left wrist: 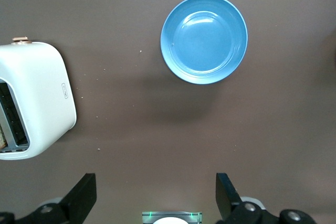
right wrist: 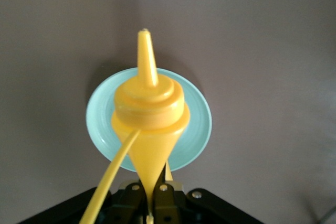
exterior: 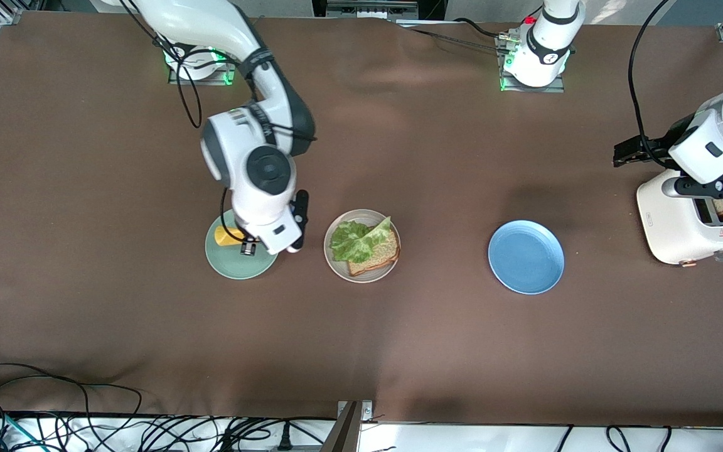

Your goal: Make sandwich on beige plate with both arms

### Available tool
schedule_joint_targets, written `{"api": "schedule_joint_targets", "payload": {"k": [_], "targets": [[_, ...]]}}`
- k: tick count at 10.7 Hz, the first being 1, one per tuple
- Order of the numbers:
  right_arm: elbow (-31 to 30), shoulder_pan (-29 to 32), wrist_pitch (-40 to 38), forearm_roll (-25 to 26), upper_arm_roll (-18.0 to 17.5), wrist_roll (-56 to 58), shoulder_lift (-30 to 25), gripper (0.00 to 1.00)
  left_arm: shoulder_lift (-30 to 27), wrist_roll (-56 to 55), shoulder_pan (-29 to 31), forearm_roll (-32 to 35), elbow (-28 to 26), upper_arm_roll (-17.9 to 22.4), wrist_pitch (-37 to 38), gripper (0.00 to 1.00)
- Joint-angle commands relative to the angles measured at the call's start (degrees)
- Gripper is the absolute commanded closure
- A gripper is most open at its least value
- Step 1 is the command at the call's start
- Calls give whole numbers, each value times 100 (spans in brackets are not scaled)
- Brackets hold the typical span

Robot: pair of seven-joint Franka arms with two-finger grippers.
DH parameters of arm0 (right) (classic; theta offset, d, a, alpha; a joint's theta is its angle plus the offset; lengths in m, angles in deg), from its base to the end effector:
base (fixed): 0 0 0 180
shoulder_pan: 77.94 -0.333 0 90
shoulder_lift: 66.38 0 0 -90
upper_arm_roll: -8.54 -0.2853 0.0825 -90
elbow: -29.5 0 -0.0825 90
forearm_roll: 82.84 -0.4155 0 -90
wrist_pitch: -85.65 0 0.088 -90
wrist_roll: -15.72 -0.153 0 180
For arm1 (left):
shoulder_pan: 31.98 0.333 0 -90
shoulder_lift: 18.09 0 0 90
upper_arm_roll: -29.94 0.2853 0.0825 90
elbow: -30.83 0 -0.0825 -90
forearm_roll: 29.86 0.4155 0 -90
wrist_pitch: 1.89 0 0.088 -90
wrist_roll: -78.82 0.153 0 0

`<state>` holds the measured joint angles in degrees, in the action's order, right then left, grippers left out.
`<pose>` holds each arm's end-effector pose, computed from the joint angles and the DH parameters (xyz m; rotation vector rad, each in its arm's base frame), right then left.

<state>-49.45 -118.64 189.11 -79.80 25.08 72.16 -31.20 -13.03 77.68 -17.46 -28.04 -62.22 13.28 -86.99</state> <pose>0.6349 0.3054 0.2735 2.2049 1.9735 -0.3224 0.5811 -0.0126 0.4661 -3.1091 0.0312 0.3482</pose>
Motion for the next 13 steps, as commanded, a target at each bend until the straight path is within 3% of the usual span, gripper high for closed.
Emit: {"api": "schedule_joint_targets", "payload": {"k": [1, 4, 8, 10, 13], "targets": [[-542, 604, 70, -924, -143, 532, -459, 100, -6, 78, 268, 117, -2, 32, 38, 0], [-595, 1412, 52, -1856, -160, 1954, -486, 100, 12, 131, 498, 152, -2, 40, 20, 0], [-831, 3012, -395, -3297, -591, 4300, -337, 100, 196, 351, 1096, 782, -37, 41, 3, 0], [-832, 3810, -545, -3764, -993, 5312, -179, 100, 380, 438, 1622, 899, 6, 32, -50, 0], [-815, 4446, -1116, -4537, -1083, 6612, 190, 100, 538, 1175, 2255, 943, 6, 32, -217, 0]]}}
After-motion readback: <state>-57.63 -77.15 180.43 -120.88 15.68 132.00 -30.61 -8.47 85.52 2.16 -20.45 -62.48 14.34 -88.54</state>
